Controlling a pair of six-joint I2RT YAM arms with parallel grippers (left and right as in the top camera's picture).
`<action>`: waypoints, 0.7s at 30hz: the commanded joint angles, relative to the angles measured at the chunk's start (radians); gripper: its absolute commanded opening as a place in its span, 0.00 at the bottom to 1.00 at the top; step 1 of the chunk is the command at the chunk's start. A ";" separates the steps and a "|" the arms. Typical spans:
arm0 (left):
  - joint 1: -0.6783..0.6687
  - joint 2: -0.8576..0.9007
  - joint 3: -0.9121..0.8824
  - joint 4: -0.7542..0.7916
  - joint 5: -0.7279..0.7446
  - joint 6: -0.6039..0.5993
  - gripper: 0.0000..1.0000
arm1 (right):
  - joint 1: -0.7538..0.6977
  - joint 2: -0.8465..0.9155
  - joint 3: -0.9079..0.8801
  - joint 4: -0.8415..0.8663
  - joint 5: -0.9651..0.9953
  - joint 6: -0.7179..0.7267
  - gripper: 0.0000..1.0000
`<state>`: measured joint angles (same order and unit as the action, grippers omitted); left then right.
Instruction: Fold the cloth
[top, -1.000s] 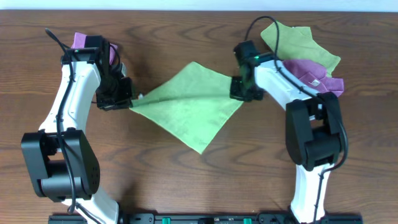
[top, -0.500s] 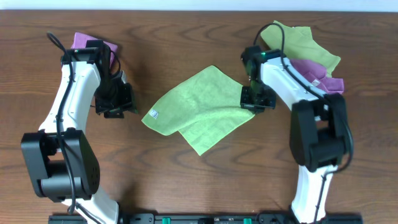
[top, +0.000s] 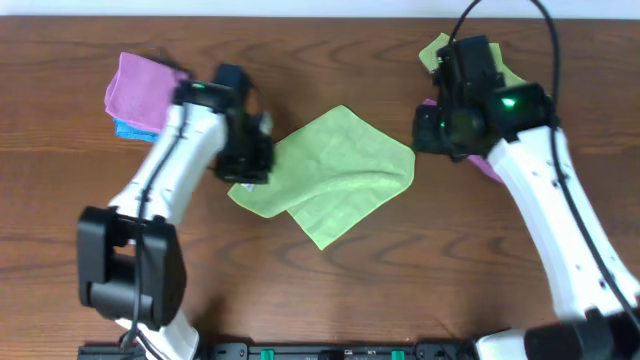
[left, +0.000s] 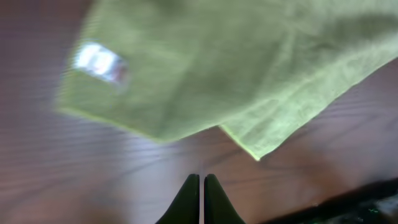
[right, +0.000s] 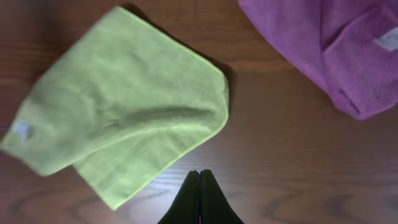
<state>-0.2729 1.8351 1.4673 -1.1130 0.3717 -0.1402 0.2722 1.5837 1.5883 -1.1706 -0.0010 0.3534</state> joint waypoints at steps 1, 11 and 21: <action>-0.132 -0.005 0.005 0.020 -0.137 -0.088 0.06 | -0.008 -0.092 0.010 -0.003 -0.041 -0.058 0.02; -0.488 -0.005 -0.166 0.288 -0.356 -0.345 0.06 | -0.137 -0.212 0.010 0.054 -0.187 -0.129 0.02; -0.585 -0.005 -0.414 0.560 -0.384 -0.496 0.05 | -0.280 -0.212 0.010 0.085 -0.373 -0.199 0.01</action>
<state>-0.8604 1.8347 1.0840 -0.5755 0.0303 -0.5705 0.0078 1.3758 1.5887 -1.0863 -0.3004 0.2001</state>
